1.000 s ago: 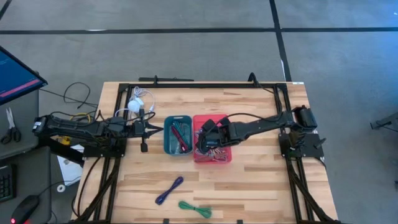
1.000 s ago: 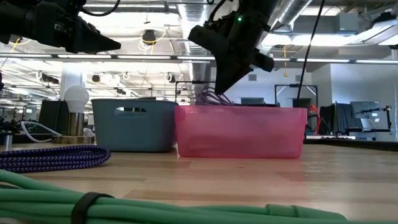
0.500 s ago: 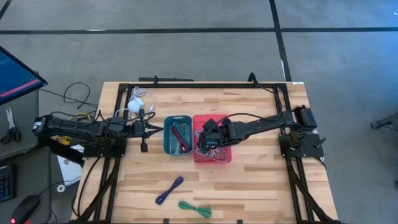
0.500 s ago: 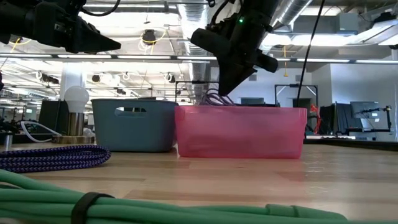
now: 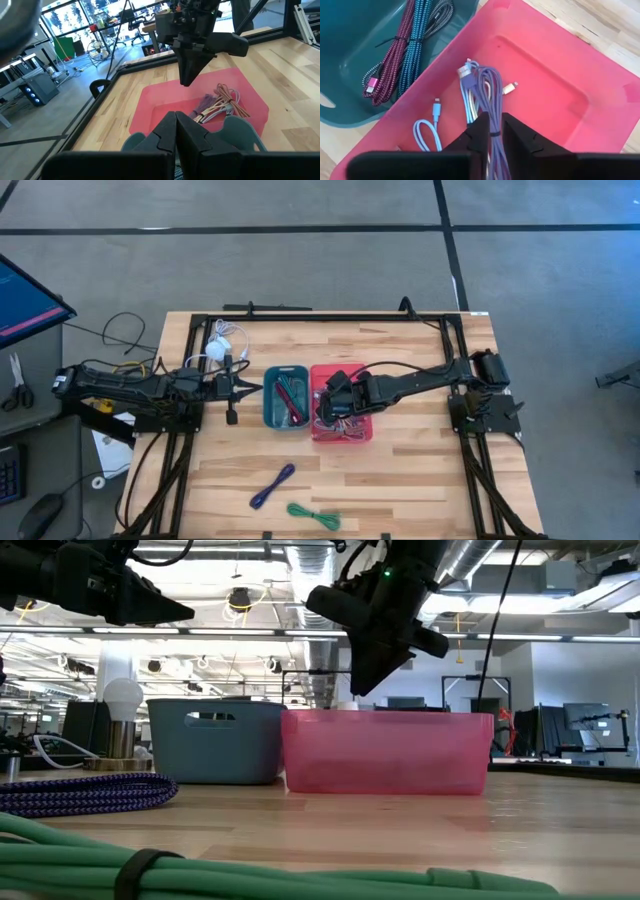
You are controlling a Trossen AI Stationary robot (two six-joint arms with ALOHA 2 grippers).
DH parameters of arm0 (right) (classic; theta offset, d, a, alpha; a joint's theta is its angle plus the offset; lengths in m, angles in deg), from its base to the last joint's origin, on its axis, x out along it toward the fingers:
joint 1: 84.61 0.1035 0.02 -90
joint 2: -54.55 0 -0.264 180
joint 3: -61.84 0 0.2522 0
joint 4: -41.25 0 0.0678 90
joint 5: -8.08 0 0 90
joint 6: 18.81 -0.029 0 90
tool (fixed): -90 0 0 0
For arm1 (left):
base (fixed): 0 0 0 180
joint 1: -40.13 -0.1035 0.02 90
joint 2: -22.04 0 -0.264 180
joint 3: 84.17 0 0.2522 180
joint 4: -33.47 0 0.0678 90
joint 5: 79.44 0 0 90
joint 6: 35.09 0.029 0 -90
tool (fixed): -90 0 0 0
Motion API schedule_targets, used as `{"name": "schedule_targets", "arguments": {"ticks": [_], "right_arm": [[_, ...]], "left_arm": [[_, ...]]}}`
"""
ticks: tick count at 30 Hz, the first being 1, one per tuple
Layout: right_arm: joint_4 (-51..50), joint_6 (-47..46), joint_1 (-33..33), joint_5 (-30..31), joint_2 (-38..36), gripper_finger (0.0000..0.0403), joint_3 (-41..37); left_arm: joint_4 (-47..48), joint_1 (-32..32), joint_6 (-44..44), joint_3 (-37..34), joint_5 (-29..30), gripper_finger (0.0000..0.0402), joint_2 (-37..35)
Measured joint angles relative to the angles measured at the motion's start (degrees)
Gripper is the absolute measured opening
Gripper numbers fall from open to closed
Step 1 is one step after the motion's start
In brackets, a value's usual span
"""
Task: Pick & Place USB Port
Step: Put the purple charger cable into the red bin, then put the patterned violet charger cable into the blue bin
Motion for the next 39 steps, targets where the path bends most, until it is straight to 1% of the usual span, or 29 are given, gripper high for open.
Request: {"name": "schedule_targets", "arguments": {"ticks": [4, 7, 10, 15, 19, 21, 24, 26, 28, 30, 33, 36, 39], "right_arm": [[-0.35, 0.83, 0.01, 0.02, 0.02, 0.0062, 0.00], [-2.13, 2.14, 0.07, 0.62, 0.02, 0.0068, 0.00], [-4.94, 0.59, 0.86, 6.60, -0.51, 0.0065, 0.00], [-6.66, 1.06, 3.27, 15.89, -4.76, 0.0059, 0.02], [-10.53, 4.40, 6.81, 22.96, -9.13, 0.0059, 0.02], [-14.30, 5.73, 8.94, 25.55, -11.22, 0.0059, 0.02], [-19.18, 5.80, 12.04, 27.68, -13.88, 0.0059, -0.03], [-18.91, 6.48, 14.01, 29.21, -16.19, 0.0059, -1.82], [-16.46, 7.24, 15.44, 29.47, -18.97, 0.0059, -5.80], [-11.91, 7.73, 16.44, 29.16, -22.12, 0.0059, -11.43], [0.29, 12.50, 17.07, 28.21, -27.11, 0.0059, -20.95], [15.91, 22.70, 16.94, 23.00, -31.67, 0.0059, -29.79], [30.55, 34.66, 16.07, 14.57, -36.02, 0.0059, -36.51]], "left_arm": [[0.01, 0.00, 0.00, 0.00, 0.00, 0.0008, 0.00], [-0.01, 0.00, 0.00, 0.00, -0.02, 0.0008, 0.00], [0.00, 0.00, 0.00, 0.00, 0.00, 0.0008, 0.00], [0.01, 0.00, -1.33, 0.00, -0.02, 0.0008, 0.00], [-0.01, 0.00, -1.31, 0.00, -0.02, 0.0008, 0.01], [-0.04, 0.00, -0.72, 0.00, -0.01, 0.0008, 0.02], [-0.59, 0.00, -0.61, 0.00, -0.02, 0.0008, 0.00], [-0.97, 0.00, -0.58, 0.00, -0.01, 0.0008, 0.02], [-1.46, 0.00, -0.55, 0.00, -0.01, 0.0008, 0.02], [-1.85, 0.00, -0.54, 0.00, -0.02, 0.0008, 0.00], [-1.89, 0.00, -0.50, 0.00, -0.02, 0.0008, 0.02], [-1.98, 0.00, -0.60, 0.00, -0.01, 0.0008, 0.00], [-1.99, 0.00, -2.67, 0.00, -0.02, 0.0008, 0.29]]}}
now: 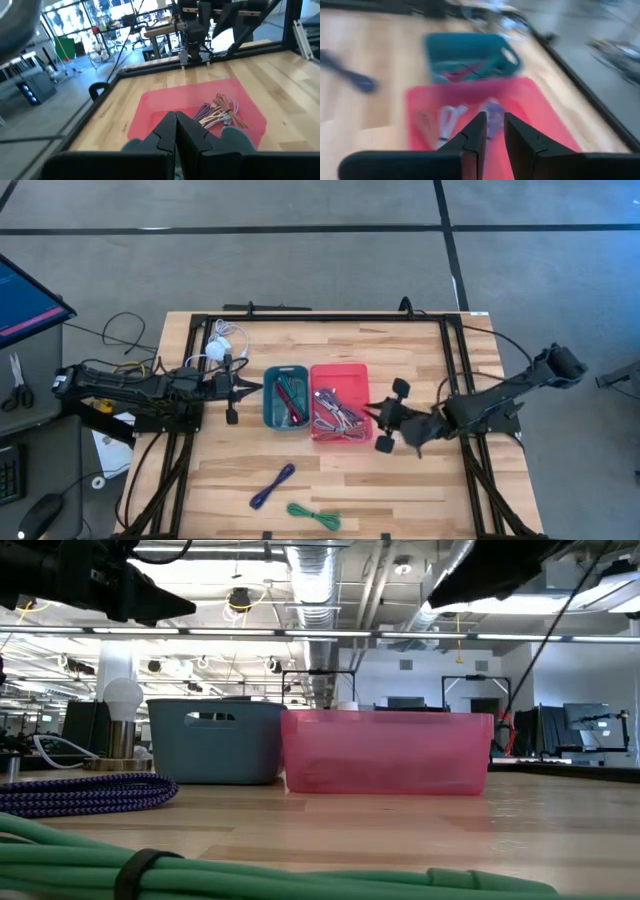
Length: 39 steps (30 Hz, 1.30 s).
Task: Pick & Place USB Port
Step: Put the patterned violet charger cable into the blue bin
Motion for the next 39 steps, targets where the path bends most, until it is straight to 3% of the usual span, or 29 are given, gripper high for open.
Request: {"name": "schedule_targets", "arguments": {"ticks": [5, 10, 17, 27, 39], "right_arm": [[7.04, 12.78, -2.08, -16.93, -5.98, 0.0059, -4.82], [5.63, 14.36, -2.66, -25.55, -9.88, 0.0059, -5.45], [3.99, 17.35, -3.88, -24.46, -10.83, 0.0059, -5.43], [4.31, 17.88, -8.06, -22.08, -4.78, 0.0059, -5.49], [15.25, 21.16, -8.07, -22.20, 0.42, 0.0059, -5.37]], "left_arm": [[0.11, 0.00, -3.21, 0.00, 0.01, 0.0008, 2.13], [-0.13, 0.00, -3.35, 0.02, 0.02, 0.0008, 4.75], [-0.19, 0.00, -3.55, 0.02, 0.02, 0.0008, 8.60], [-2.46, 0.00, -4.47, 0.02, 0.02, 0.0008, 11.07], [-3.17, 0.00, -4.45, 0.02, 0.02, 0.0008, 11.34]]}}
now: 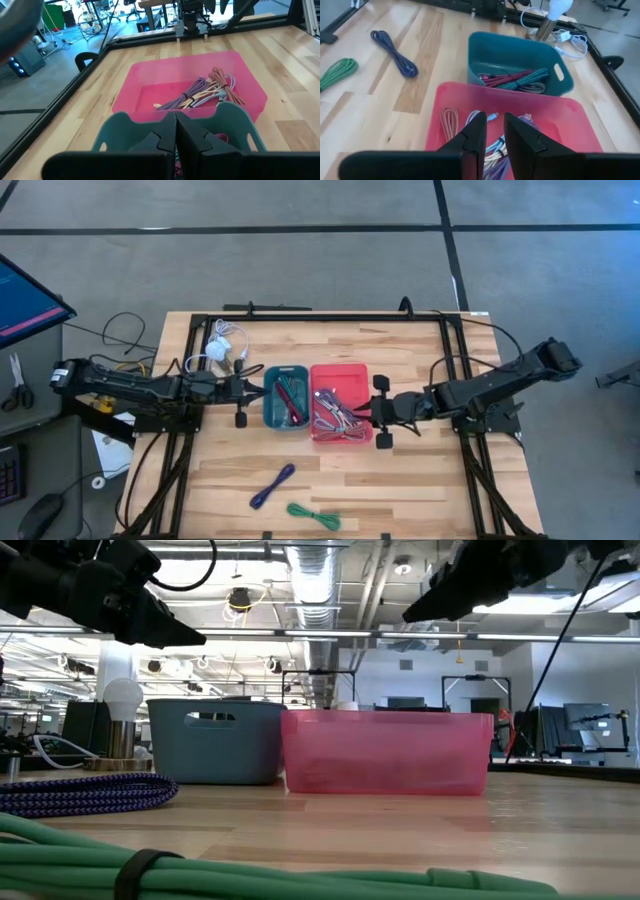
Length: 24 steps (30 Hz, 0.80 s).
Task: Pick & Place USB Port
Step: Put the patterned violet charger cable into the blue bin
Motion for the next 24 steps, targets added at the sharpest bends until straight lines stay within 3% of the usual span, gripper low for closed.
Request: {"name": "schedule_targets", "arguments": {"ticks": [12, 24], "right_arm": [[13.39, 0.19, -0.17, 0.13, 1.85, 0.0059, 0.06], [14.82, -3.76, -0.20, 0.07, 1.88, 0.0059, -0.02]], "left_arm": [[-0.06, 0.00, 0.02, 0.00, 0.00, 0.0008, 0.01], [-0.53, 0.00, 0.02, 0.00, 0.00, 0.0008, 0.01]]}}
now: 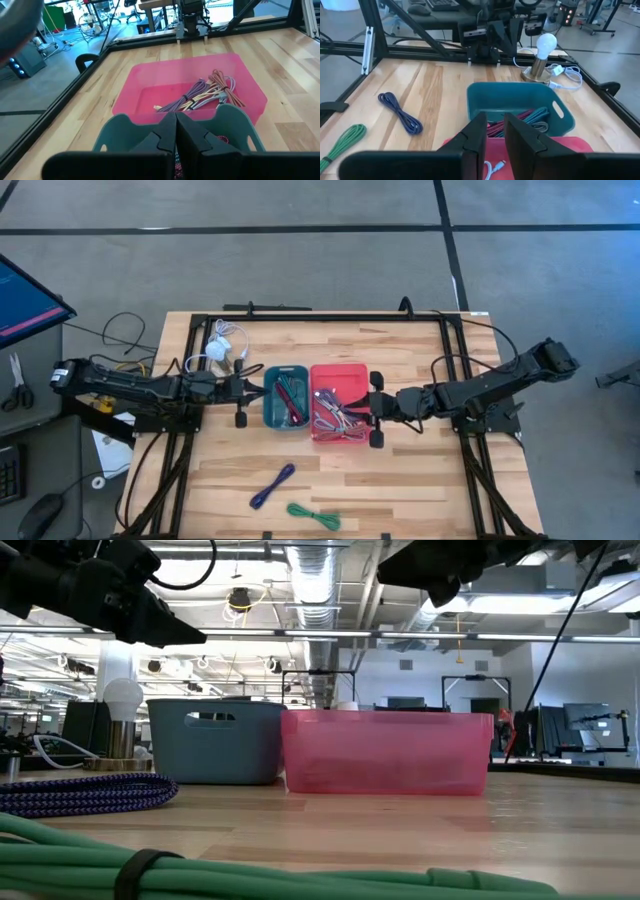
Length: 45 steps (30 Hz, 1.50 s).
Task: Pick & Place USB Port
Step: Put the patterned violet charger cable into the blue bin
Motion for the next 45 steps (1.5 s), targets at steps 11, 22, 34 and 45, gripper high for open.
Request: {"name": "schedule_targets", "arguments": {"ticks": [11, 22, 34, 45], "right_arm": [[0.15, 3.87, 0.07, -0.07, 0.00, 0.0059, 0.00], [0.15, 6.01, -0.02, 0.06, 0.00, 0.0059, 0.01], [0.52, 6.43, -4.00, 0.07, -1.81, 0.0052, -1.76], [18.93, 6.45, -4.10, -4.78, -13.41, 0.0018, -18.13]], "left_arm": [[-1.86, 0.00, 0.00, 0.00, 0.00, 0.0008, 0.00], [-8.75, 0.47, -8.57, 1.67, 0.08, 0.0008, 0.80], [-2.27, 11.80, -8.96, 8.36, 9.90, 0.0008, 7.85], [-2.06, 27.36, -12.84, 8.52, 36.07, 0.0008, 10.63]]}}
